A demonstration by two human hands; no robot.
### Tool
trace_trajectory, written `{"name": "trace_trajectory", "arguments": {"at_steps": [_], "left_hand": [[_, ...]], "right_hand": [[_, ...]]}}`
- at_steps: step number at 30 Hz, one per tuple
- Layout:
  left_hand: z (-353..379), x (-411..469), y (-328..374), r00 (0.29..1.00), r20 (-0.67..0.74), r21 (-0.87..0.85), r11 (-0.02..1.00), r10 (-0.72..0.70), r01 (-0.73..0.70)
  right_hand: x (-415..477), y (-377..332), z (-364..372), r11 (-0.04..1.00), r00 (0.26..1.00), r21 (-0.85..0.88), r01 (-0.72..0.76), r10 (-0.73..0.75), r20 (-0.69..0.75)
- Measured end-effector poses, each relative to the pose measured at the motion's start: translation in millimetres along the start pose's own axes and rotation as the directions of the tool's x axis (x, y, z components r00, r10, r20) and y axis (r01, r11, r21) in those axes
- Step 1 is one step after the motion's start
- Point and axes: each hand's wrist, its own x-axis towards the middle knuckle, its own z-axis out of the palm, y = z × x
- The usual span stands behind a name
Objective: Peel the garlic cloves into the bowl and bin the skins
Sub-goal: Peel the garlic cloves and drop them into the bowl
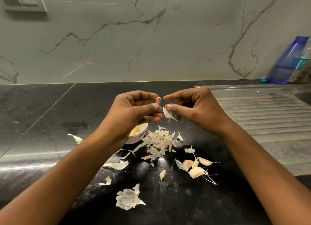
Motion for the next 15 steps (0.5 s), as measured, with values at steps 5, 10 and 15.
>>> {"name": "trace_trajectory", "arguments": {"at_steps": [5, 10, 15], "left_hand": [[2.1, -2.0, -0.1, 0.999, 0.038, 0.062, 0.998, 0.001, -0.003], [0.2, -1.9, -1.4, 0.998, 0.053, 0.135, 0.989, 0.045, -0.052], [-0.8, -3.0, -2.4, 0.976, 0.064, 0.309, 0.925, 0.210, -0.220]], "right_hand": [[-1.2, -4.4, 0.0, 0.996, 0.997, 0.074, 0.056, -0.059, 0.041], [-1.4, -4.5, 0.1, 0.997, 0.996, 0.046, 0.064, -0.067, 0.056], [-1.4, -3.8, 3.3, 0.995, 0.995, 0.031, 0.094, -0.095, 0.037]]}}
